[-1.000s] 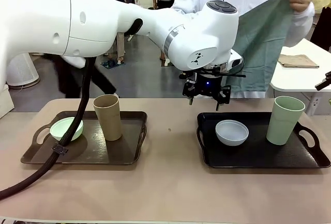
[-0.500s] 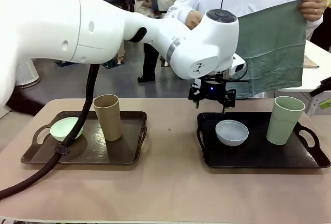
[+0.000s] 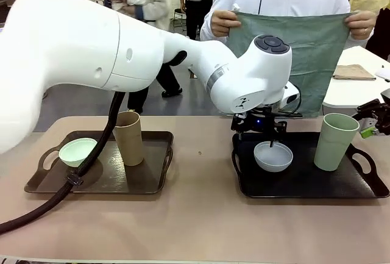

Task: Set up a tray with a mat and arrange the tableware.
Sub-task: Pick up the Picnic Bowl and Reusable plastic cup from the Handle tray in front of the human's position and hold them in the air.

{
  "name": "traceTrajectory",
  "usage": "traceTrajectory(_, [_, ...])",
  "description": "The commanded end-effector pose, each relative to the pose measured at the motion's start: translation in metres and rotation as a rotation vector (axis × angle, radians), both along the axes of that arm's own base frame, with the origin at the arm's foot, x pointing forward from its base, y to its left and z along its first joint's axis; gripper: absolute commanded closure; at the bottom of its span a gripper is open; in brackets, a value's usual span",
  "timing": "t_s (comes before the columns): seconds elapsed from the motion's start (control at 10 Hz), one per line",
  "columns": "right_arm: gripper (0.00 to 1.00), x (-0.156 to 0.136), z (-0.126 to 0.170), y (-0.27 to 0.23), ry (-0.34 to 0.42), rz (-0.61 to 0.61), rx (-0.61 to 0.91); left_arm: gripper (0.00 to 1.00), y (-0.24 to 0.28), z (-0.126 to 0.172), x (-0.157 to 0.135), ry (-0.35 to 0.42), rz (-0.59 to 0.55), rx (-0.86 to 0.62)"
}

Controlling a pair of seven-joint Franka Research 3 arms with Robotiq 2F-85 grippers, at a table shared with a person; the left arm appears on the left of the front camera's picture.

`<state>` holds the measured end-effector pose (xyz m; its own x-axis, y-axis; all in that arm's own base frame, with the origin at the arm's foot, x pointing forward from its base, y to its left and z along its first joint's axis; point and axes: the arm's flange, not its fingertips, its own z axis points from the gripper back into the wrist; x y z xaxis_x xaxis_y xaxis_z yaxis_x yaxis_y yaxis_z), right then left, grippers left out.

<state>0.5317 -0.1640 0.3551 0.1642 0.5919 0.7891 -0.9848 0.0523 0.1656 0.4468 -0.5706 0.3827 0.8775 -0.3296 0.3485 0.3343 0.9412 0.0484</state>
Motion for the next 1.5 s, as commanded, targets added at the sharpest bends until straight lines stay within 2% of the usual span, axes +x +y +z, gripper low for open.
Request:
traceTrajectory(0.0, [0.00,-0.021,0.004,0.004,-0.024,0.088,0.022,0.00,-0.005,0.002,0.008,-0.016,0.062,0.007])
traceTrajectory(0.3, [0.00,-0.046,0.002,0.021,-0.022,0.142,0.034,0.00,-0.009,-0.001,0.019,-0.021,0.092,-0.006])
traceTrajectory(0.5, [0.00,-0.053,-0.005,0.026,-0.018,0.117,0.043,0.00,-0.011,-0.006,0.025,-0.020,0.099,-0.011])
traceTrajectory(0.7, [0.00,-0.049,-0.013,0.034,-0.041,0.080,0.017,0.00,-0.012,-0.010,0.027,-0.022,0.075,-0.022])
traceTrajectory(0.9, [0.00,-0.031,-0.024,0.033,-0.027,-0.008,-0.013,0.00,-0.014,-0.011,0.022,-0.029,0.030,-0.036])
traceTrajectory(1.1, [0.00,-0.029,-0.031,0.044,-0.013,0.025,-0.028,0.00,-0.015,-0.012,0.022,-0.015,0.035,-0.034])
traceTrajectory(1.2, [0.00,-0.040,-0.023,0.044,0.000,0.062,-0.057,0.00,-0.009,-0.008,0.022,0.021,0.077,0.015])
traceTrajectory(1.3, [0.00,-0.029,-0.028,0.032,-0.026,0.030,-0.019,0.00,-0.014,-0.012,0.022,-0.011,0.041,-0.033])
traceTrajectory(1.4, [0.00,-0.029,-0.028,0.032,-0.026,0.030,-0.019,0.00,-0.014,-0.012,0.022,-0.011,0.041,-0.033])
